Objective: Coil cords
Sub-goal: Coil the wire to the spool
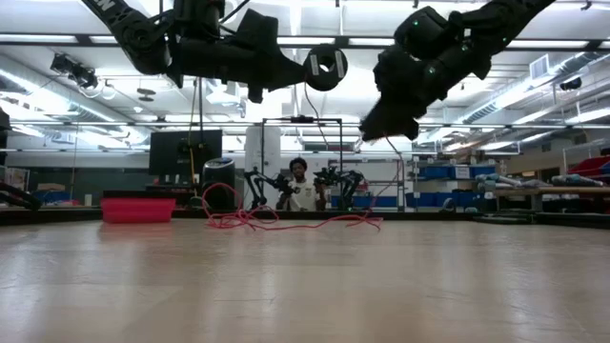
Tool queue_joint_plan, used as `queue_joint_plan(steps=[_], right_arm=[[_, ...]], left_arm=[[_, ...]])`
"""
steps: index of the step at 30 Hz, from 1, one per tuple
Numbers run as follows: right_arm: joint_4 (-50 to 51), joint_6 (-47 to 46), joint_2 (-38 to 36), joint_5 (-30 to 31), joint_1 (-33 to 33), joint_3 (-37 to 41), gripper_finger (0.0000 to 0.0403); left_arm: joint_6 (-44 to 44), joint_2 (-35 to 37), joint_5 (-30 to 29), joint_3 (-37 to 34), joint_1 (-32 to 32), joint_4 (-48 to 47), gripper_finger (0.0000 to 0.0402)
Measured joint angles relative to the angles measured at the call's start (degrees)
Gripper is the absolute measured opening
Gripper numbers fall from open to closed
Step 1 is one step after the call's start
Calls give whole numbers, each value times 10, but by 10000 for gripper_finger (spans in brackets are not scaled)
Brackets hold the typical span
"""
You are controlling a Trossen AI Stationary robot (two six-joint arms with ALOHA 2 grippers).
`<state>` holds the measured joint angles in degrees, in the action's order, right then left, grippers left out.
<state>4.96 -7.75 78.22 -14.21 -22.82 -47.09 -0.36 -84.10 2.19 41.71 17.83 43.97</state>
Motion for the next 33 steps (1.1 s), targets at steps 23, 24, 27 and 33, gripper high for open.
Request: queue_joint_plan(steps=[23,24,27,33], right_arm=[[-375,119,4,155,47,216,150],[-353,126,4,183,51,212,150],[-329,144,4,215,56,211,150],[-332,164,4,216,59,211,150]], left_arm=[[-84,0,-1,0,-7,-4,0],[-91,0,-1,0,-7,-3,0],[-93,0,3,0,-8,7,0],[-90,0,12,0,-8,20,0]])
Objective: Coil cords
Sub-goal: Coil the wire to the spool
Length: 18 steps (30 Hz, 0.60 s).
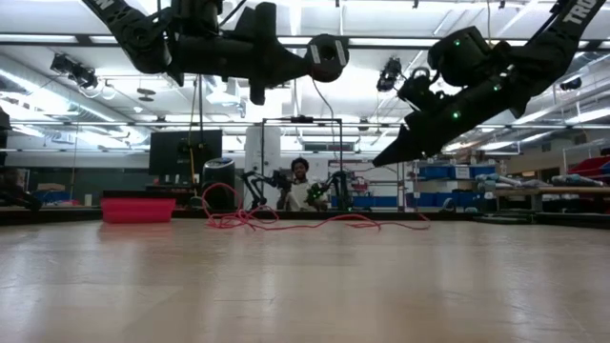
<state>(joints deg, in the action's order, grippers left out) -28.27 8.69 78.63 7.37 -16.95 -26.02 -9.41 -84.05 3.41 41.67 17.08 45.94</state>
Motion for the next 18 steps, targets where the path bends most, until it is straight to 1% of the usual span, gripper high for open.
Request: queue_joint_plan(steps=[3,12,16,18], right_arm=[[1,-15,0,-2,-2,0,150],[45,-13,0,-7,6,-1,149],[63,-11,0,30,12,0,149],[64,-10,0,36,12,0,147]], left_arm=[[4,0,1,0,0,0,0],[-1,0,1,0,-2,6,0],[-4,0,1,0,-7,10,0],[-8,0,0,0,-11,9,0]])
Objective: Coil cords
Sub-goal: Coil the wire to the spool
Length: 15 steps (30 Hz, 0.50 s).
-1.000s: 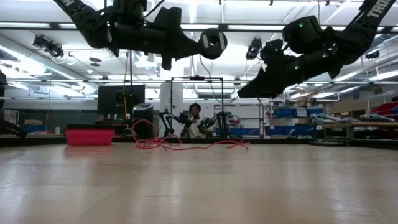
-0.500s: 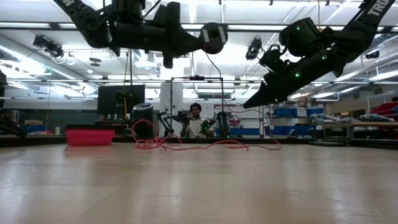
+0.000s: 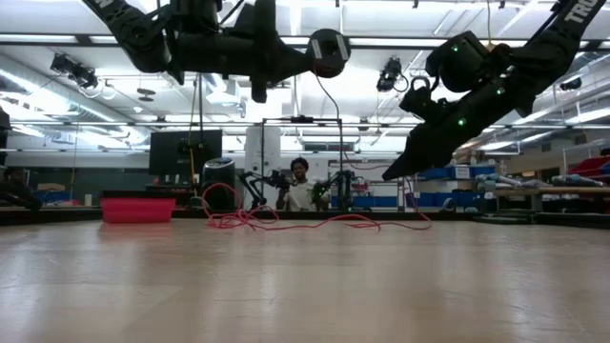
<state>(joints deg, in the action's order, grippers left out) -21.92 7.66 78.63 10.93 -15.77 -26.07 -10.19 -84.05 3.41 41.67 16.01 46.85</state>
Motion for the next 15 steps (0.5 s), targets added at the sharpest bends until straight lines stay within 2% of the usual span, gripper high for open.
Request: queue_joint_plan(steps=[6,12,15], right_arm=[[-5,12,0,-1,0,0,108],[2,16,0,-1,0,0,15],[11,5,0,21,-1,0,8]], left_arm=[[-6,0,-8,0,-8,-1,0],[-6,0,-24,0,-7,-25,0],[-5,0,-40,0,-6,-63,0]])
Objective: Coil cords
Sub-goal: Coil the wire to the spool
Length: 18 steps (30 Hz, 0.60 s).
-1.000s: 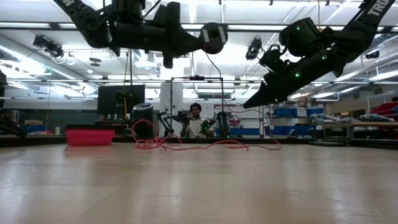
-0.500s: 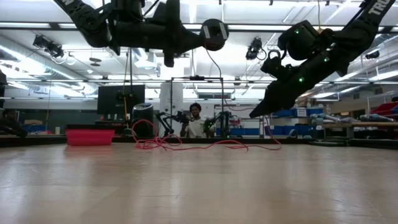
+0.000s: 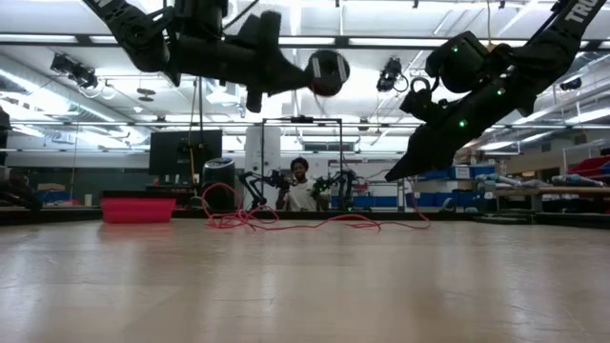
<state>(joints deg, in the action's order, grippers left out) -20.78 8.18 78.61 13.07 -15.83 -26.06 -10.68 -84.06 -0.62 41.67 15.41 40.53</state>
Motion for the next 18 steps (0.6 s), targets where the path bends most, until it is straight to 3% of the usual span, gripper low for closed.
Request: queue_joint_plan(steps=[5,14,18], right_arm=[[22,-17,0,89,-18,0,3],[34,-40,-58,140,-42,0,1],[-4,-50,-100,133,-37,0,1]], left_arm=[[13,0,-4,0,19,-63,0],[41,0,5,0,65,-196,0],[45,0,5,0,75,-227,0]])
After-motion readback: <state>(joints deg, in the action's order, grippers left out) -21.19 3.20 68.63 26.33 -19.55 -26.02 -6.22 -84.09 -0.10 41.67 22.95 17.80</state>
